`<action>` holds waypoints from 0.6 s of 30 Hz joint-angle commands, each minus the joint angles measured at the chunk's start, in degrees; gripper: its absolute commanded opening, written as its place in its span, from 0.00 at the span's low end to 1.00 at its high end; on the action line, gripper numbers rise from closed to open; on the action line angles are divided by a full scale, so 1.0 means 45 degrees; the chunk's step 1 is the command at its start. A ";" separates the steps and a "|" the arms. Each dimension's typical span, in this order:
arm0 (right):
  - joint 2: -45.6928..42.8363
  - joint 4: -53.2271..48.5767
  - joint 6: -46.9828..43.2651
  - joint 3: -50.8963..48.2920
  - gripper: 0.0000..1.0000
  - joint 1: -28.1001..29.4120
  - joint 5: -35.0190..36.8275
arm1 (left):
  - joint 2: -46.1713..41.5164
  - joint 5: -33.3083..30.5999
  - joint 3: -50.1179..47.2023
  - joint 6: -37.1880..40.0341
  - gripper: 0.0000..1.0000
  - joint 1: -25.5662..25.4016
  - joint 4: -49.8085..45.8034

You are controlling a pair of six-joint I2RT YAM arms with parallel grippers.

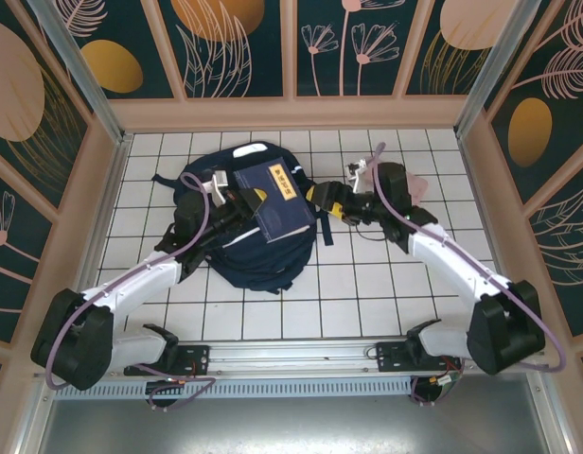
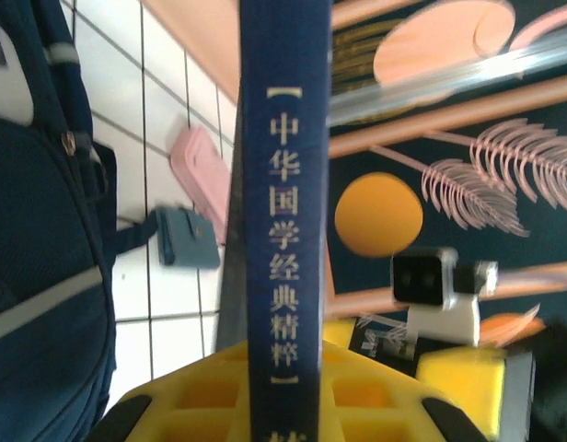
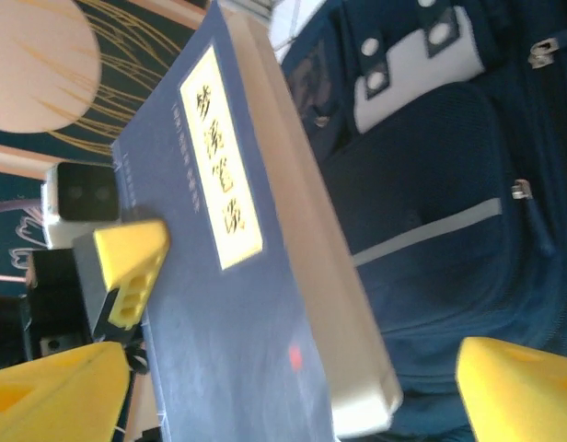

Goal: Pack the student bag

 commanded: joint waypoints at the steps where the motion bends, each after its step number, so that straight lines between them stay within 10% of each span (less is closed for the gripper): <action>1: -0.0572 0.4120 0.3430 -0.1308 0.99 0.0790 0.0684 | -0.0344 -0.1739 0.0518 -0.0944 0.00 -0.0066 0.1297; 18: 0.2350 0.9622 0.7745 -0.0768 0.95 0.2625 0.1803 | 0.0666 -0.3112 0.0890 -0.2789 0.00 -0.0183 0.3577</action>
